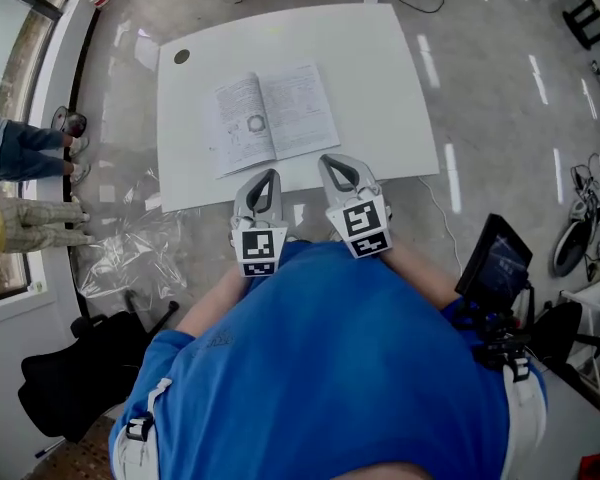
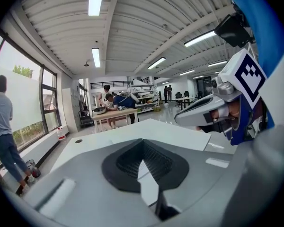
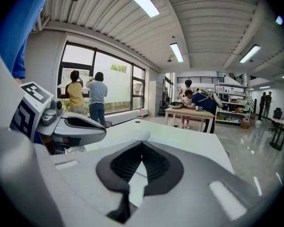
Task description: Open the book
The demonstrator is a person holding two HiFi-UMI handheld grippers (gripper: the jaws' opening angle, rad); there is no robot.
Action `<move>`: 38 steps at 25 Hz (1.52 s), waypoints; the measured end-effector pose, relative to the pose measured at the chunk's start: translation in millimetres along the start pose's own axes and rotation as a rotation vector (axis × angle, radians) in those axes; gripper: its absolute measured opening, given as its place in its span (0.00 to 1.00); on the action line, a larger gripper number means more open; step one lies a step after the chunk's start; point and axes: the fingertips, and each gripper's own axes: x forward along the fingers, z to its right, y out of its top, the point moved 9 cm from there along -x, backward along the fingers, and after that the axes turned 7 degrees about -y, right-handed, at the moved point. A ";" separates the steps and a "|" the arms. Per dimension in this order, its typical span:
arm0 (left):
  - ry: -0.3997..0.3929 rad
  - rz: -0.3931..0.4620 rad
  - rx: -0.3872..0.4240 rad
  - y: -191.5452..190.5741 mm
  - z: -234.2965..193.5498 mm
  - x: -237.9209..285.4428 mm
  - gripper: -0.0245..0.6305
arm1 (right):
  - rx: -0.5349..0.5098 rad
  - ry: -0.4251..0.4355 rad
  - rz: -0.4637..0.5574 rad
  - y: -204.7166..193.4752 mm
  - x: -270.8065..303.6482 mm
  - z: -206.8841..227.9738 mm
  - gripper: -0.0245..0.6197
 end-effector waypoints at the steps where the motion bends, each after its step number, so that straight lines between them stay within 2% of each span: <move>1: -0.009 0.004 0.001 0.6 -1.7 -3.9 0.05 | 0.003 -0.008 0.002 1.7 -2.5 -3.7 0.05; 9: -0.070 0.047 0.003 -6.0 -18.0 -36.5 0.05 | 0.004 -0.082 0.022 8.4 -22.1 -39.4 0.04; 18: -0.130 0.067 0.032 3.4 -16.7 -21.1 0.05 | 0.048 -0.135 0.002 5.8 -21.8 -24.6 0.04; 38: -0.102 0.061 -0.007 0.5 -13.9 -29.7 0.05 | 0.048 -0.131 -0.007 5.6 -25.3 -29.0 0.04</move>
